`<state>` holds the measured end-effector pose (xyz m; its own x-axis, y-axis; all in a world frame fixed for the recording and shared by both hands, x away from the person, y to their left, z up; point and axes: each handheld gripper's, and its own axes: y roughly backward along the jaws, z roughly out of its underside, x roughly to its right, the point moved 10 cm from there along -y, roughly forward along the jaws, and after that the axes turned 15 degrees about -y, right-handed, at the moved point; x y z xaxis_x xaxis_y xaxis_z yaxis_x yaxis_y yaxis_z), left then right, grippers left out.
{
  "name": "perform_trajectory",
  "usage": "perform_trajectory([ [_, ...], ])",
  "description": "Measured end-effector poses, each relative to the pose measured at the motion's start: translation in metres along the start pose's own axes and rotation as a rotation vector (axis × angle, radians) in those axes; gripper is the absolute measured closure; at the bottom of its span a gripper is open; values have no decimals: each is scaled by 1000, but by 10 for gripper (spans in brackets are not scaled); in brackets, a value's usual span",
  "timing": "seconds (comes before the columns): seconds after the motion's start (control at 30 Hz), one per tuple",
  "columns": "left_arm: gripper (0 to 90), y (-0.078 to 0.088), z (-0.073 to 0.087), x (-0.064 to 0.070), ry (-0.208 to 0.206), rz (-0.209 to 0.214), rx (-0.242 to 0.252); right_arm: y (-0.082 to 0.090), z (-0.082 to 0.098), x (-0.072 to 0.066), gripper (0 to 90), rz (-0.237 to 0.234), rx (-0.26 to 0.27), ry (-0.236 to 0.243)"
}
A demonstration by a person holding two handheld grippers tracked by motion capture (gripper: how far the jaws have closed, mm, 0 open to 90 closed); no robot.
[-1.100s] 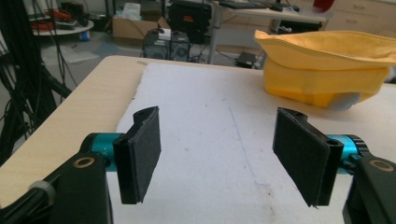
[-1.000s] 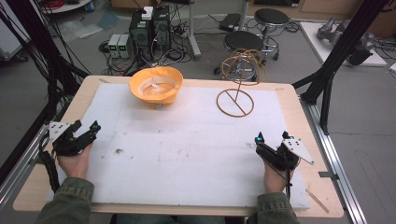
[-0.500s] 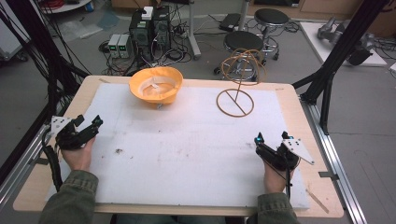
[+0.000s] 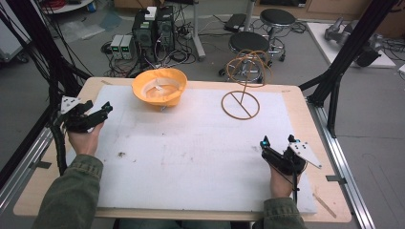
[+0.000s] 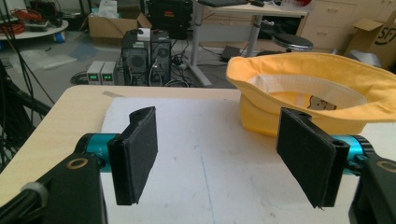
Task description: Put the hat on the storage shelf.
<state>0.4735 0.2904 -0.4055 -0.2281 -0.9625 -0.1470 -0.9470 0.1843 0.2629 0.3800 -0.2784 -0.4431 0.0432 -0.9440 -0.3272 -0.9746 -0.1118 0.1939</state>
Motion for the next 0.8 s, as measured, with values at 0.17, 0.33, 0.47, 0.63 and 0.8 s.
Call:
perform_trajectory([
  [0.17,304,-11,-9,1,-6,18,-10,0,0,0,91,1,2,2],
  [0.33,276,-24,-15,0,18,41,-26,0,0,0,91,0,0,3],
  [0.47,279,-37,-21,0,-6,38,-45,-2,1,0,91,-2,-2,9],
  [0.63,287,-55,-29,8,-27,82,-59,-2,1,-1,91,-9,-5,7],
  [0.8,299,-77,-37,17,-40,97,-61,-4,2,0,91,-5,-7,17],
])
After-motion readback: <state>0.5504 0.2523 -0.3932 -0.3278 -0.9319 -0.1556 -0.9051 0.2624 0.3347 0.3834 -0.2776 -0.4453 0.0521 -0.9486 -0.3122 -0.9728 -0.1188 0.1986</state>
